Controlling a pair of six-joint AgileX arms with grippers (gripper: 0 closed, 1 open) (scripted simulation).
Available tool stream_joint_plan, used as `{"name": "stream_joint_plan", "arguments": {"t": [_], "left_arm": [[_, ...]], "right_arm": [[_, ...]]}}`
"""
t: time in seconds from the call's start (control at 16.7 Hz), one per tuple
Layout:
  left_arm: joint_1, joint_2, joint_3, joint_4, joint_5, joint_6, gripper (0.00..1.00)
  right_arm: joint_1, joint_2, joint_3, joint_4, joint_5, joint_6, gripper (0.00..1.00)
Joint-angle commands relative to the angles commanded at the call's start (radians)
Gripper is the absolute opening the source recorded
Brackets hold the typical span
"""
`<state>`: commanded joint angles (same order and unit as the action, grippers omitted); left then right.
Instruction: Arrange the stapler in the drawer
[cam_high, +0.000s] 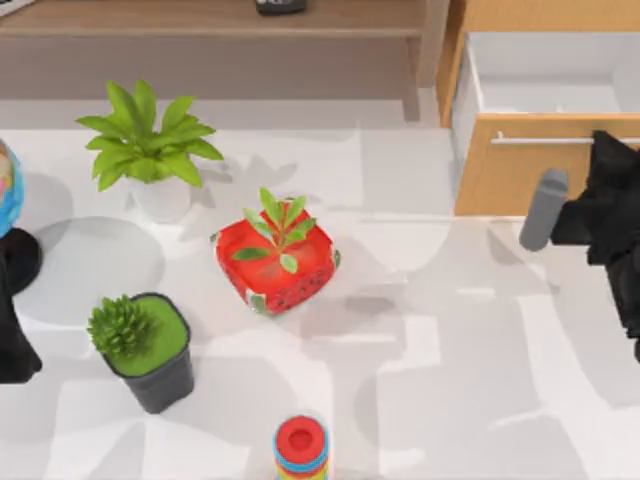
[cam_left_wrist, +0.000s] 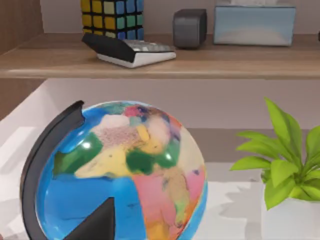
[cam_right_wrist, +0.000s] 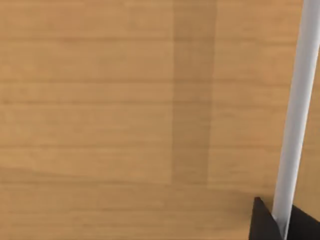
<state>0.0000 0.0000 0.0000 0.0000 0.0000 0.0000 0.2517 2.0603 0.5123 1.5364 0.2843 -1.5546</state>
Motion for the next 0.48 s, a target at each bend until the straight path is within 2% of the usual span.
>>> {"name": "stream_joint_plan", "arguments": {"t": [0.48], "left_arm": [[0.0, 0.0, 0.0, 0.0, 0.0, 0.0, 1.0]], "right_arm": [[-0.014, 0.014, 0.054, -0.037, -0.011, 0.004, 0.0]]}}
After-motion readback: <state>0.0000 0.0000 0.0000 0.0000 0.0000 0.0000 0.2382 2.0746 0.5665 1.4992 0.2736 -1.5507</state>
